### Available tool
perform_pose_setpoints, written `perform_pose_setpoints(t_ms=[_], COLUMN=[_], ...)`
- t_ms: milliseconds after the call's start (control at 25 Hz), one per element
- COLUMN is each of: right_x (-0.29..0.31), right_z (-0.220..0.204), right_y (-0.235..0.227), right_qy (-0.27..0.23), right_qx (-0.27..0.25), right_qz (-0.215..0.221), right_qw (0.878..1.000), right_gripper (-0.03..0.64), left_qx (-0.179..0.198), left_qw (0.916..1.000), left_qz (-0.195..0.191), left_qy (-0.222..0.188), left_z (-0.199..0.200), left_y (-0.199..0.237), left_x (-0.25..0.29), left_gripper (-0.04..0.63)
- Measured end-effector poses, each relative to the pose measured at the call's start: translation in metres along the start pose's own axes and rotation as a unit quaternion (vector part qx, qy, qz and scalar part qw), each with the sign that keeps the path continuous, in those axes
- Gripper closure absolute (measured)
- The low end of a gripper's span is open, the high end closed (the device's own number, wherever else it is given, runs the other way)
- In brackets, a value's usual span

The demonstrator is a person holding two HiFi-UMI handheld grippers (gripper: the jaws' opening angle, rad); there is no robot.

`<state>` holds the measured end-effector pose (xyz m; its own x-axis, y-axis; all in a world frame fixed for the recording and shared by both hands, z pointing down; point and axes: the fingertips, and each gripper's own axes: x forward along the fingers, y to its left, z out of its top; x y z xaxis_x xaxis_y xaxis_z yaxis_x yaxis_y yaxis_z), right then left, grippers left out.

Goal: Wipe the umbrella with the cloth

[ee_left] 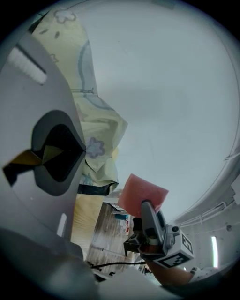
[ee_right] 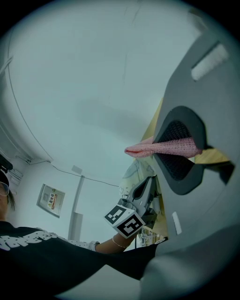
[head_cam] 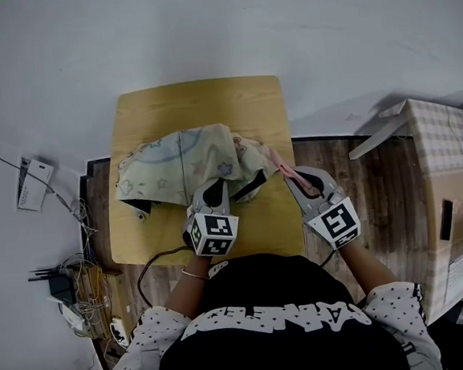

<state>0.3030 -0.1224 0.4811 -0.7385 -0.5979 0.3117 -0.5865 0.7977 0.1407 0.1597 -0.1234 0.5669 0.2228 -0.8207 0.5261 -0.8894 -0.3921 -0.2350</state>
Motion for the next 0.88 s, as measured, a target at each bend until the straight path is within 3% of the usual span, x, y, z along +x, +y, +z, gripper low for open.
perform_pose_setpoints(t_ms=[440, 880], right_x=[0.019, 0.062], right_z=[0.009, 0.025], right_y=[0.015, 0.043], right_qy=[-0.009, -0.011], right_qx=[0.012, 0.024], right_qz=[0.015, 0.032], right_qw=[1.0, 0.999], right_gripper=[0.583, 0.583], left_qx=[-0.062, -0.107], left_qw=[0.9952, 0.9892], left_qz=[0.029, 0.057], left_qy=[-0.07, -0.082], left_z=[0.025, 0.014], left_y=[0.034, 0.096], left_x=[-0.042, -0.078], left_gripper=[0.595, 0.595])
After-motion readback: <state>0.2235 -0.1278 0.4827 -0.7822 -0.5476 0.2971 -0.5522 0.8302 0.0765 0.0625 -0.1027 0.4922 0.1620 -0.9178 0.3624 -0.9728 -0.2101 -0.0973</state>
